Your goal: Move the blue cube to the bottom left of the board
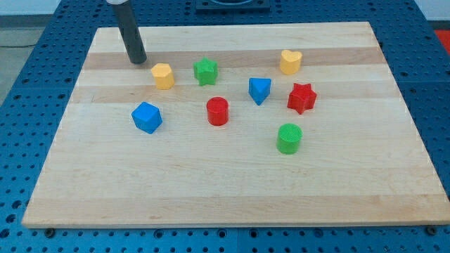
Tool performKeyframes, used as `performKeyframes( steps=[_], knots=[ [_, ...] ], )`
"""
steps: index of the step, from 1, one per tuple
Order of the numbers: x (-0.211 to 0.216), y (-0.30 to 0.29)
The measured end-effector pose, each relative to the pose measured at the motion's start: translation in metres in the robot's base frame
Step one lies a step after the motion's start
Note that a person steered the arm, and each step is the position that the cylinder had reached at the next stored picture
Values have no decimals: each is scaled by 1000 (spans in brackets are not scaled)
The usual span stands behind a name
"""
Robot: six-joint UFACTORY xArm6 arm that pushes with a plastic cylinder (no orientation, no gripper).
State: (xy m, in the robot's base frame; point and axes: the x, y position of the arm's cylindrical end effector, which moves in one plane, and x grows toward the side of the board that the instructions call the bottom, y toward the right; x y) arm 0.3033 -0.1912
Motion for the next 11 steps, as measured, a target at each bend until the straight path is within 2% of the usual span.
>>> performKeyframes(
  steps=[1,3,7,11],
  knots=[
    [28,0],
    [82,42],
    [162,42],
    [215,31]
  ],
)
